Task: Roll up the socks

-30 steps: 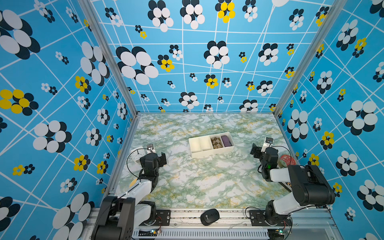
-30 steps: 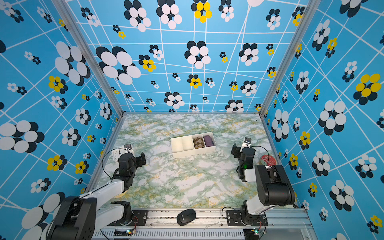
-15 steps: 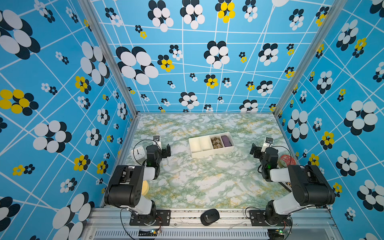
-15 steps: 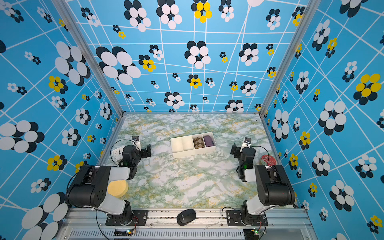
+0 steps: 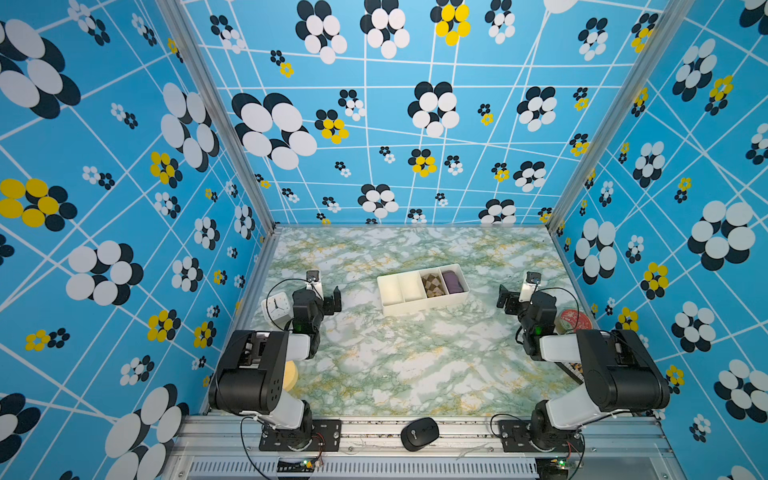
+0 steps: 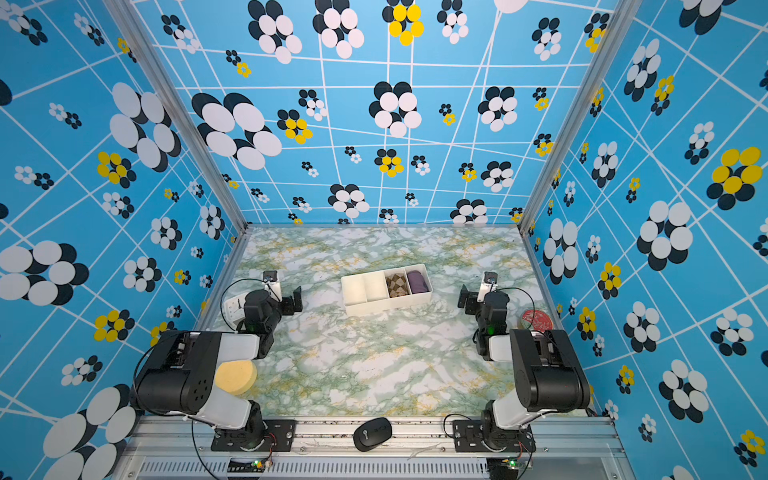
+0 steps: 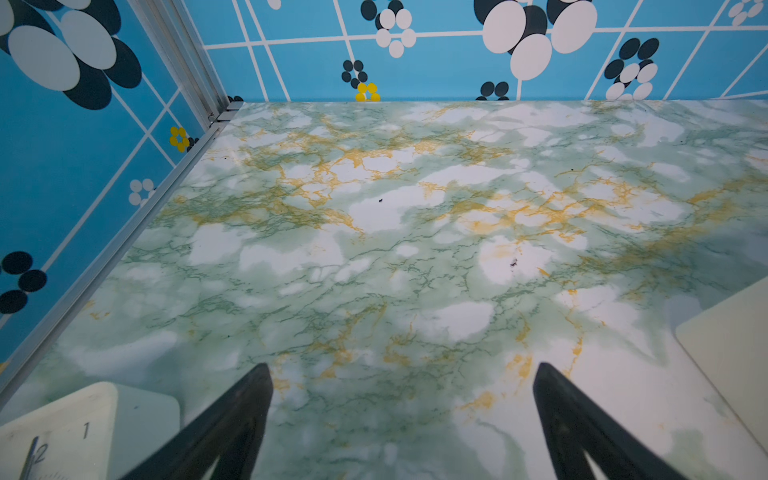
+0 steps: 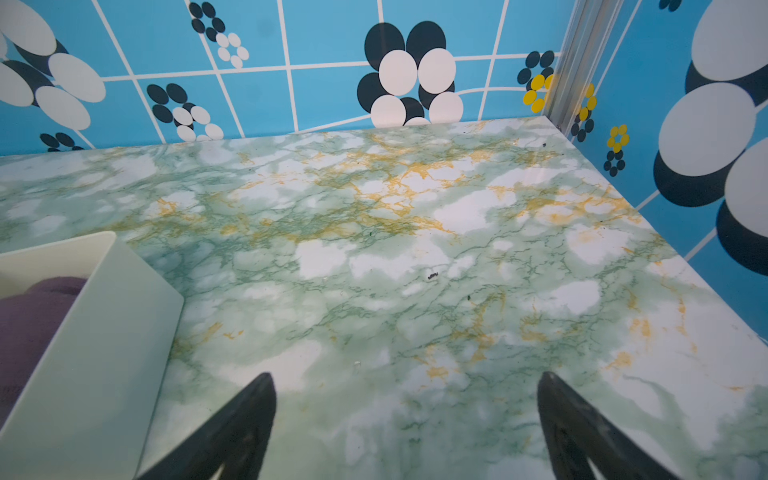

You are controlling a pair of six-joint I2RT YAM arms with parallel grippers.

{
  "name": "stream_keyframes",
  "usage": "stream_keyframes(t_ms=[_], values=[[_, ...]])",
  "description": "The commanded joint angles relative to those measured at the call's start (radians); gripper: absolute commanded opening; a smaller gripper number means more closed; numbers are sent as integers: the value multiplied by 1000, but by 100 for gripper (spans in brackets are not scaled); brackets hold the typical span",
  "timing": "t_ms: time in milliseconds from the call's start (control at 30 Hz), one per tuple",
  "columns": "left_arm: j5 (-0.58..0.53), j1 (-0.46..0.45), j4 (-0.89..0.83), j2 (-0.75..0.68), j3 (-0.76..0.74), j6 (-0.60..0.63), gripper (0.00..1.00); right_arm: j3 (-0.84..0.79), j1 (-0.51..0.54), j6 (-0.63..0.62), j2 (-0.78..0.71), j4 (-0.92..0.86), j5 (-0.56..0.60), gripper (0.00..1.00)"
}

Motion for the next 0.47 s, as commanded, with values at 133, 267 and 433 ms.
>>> stream_keyframes(t_ms=[133, 267, 433], values=[[13, 9, 27, 8, 2, 6, 99, 24, 8, -13, 9, -23, -21, 99], [13, 9, 26, 8, 4, 6, 99, 27, 4, -8, 11, -30, -26, 99], [12, 9, 25, 8, 3, 6, 99, 26, -3, -2, 10, -24, -35, 99]])
